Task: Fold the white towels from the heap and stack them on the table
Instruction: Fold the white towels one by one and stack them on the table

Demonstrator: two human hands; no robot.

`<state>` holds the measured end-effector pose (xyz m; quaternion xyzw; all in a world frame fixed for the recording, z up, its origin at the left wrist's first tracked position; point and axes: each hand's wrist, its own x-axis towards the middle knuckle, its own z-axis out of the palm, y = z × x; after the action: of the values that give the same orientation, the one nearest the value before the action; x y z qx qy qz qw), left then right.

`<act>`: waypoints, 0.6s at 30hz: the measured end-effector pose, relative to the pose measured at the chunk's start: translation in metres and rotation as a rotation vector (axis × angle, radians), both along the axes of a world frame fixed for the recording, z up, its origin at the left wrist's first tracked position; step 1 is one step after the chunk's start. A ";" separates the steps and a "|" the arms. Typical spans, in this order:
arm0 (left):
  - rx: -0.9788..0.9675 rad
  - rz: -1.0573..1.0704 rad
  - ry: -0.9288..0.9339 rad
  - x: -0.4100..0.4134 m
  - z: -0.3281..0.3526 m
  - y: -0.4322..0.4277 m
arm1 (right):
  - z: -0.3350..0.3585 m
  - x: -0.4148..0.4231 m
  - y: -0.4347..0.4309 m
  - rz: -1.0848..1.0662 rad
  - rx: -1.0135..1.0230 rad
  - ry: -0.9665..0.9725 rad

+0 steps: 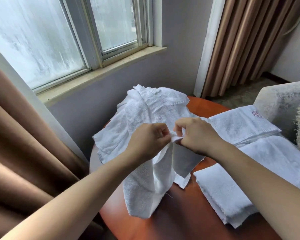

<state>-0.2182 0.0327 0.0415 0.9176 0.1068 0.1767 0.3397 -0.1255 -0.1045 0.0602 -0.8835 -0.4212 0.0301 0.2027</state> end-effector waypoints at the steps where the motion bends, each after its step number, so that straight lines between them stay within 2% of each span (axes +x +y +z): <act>1: 0.007 -0.002 -0.013 0.000 0.001 -0.001 | 0.000 -0.001 0.002 -0.019 -0.001 -0.003; 4: 0.036 -0.025 -0.054 0.000 0.004 -0.002 | 0.000 -0.006 0.006 -0.051 -0.008 0.031; 12: 0.096 -0.165 -0.086 -0.004 -0.002 0.003 | 0.001 -0.009 0.008 -0.098 -0.231 0.054; 18: -0.010 -0.020 -0.048 -0.009 -0.002 0.019 | -0.004 0.005 -0.007 -0.222 -0.119 0.019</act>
<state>-0.2272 0.0514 0.0391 0.9124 0.0905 0.1945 0.3486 -0.1208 -0.1114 0.0564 -0.9348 -0.3163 0.0411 0.1560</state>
